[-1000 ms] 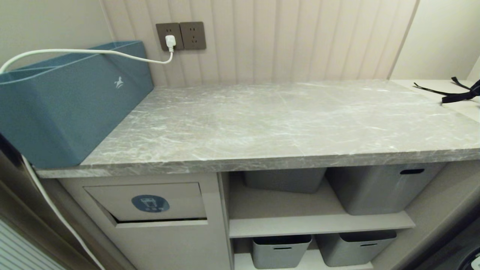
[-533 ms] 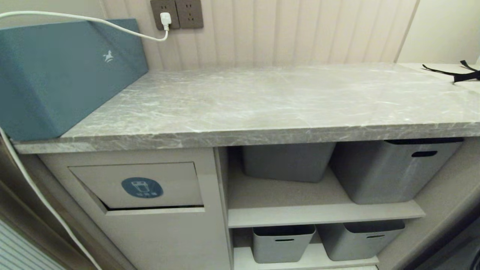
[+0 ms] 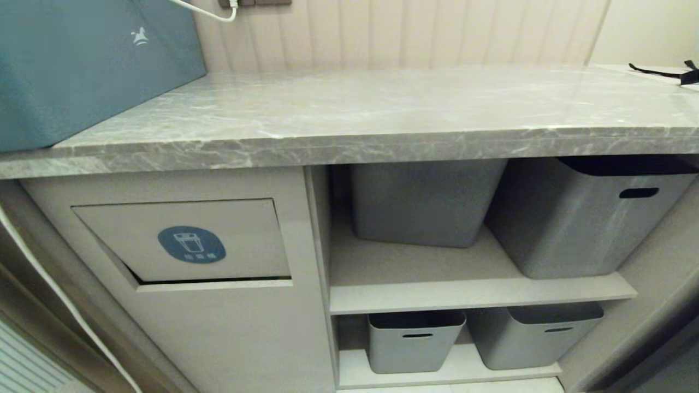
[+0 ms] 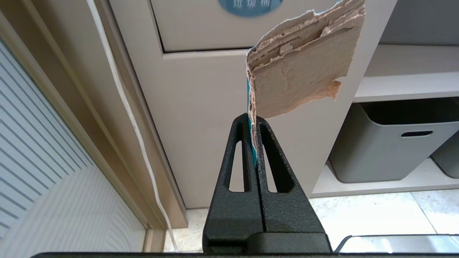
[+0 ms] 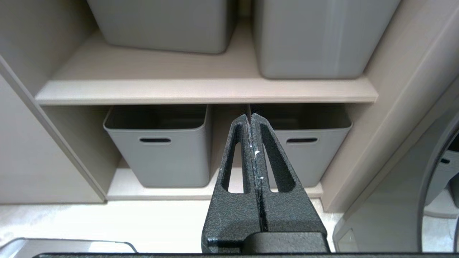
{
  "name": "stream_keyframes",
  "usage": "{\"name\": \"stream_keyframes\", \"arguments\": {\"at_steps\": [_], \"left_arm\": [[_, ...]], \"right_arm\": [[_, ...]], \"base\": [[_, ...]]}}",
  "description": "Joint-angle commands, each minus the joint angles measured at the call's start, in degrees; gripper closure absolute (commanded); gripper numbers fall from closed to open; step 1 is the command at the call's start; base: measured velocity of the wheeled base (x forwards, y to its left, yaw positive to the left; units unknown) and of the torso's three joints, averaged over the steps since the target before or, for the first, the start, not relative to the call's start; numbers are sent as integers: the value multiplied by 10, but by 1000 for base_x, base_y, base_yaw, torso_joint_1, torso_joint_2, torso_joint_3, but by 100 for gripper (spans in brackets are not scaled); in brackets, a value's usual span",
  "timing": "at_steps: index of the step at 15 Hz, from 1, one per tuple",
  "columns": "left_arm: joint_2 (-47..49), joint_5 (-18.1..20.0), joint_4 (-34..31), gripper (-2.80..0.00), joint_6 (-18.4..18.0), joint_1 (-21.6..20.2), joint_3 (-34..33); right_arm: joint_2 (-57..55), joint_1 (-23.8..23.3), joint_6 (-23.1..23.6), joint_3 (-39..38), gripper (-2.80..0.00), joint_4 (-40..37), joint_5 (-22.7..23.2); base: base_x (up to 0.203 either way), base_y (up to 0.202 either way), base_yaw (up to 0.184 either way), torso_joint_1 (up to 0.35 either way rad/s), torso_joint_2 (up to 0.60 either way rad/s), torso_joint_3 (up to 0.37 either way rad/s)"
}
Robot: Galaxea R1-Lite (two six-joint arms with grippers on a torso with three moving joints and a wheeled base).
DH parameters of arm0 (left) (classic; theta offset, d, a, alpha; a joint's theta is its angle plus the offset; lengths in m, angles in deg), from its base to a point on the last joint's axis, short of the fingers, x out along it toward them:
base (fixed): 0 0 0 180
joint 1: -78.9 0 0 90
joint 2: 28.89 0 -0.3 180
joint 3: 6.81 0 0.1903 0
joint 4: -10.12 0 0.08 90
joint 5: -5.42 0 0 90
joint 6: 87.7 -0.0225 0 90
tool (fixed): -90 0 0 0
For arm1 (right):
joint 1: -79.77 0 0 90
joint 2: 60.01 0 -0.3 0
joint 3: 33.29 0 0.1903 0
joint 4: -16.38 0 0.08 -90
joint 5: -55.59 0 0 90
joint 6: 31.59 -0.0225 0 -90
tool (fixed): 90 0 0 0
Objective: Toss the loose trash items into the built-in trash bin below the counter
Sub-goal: Put the garbage in the trash can
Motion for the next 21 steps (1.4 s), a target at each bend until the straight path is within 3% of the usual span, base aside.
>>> {"name": "stream_keyframes", "arguments": {"at_steps": [1, 4, 6, 11, 13, 16, 18, 21], "left_arm": [[0, 0, -1, 0, -2, 0, 0], [10, -3, 18, 0, -12, 0, 39], [65, -18, 22, 0, -12, 0, 71], [406, -46, 94, 0, 39, -4, 153], [548, -48, 187, 0, 55, -5, 156], [735, -42, 398, 0, 70, -8, 148], [815, -17, 530, 0, 85, -12, 126], [886, 15, 621, 0, 131, -23, 113]], "right_arm": [[-1, 0, 1, 0, 0, 0, 0], [-1, 0, 0, -1, 0, 0, 0], [-1, 0, 2, -1, 0, 0, 0], [-1, 0, 1, -1, 0, 0, 0], [-1, 0, 1, -1, 0, 0, 0], [-1, 0, 1, -1, 0, 0, 0], [-1, 0, 1, -1, 0, 0, 0], [-1, 0, 1, -1, 0, 0, 0]], "base": [[0, 0, 0, -31, 122, 95], [0, 0, 0, -5, 47, 34], [0, 0, 0, 0, 0, 0], [0, 0, 0, 0, 0, 0], [0, 0, 0, 0, 0, 0], [0, 0, 0, 0, 0, 0], [0, 0, 0, 0, 0, 0], [0, 0, 0, 0, 0, 0]]}}
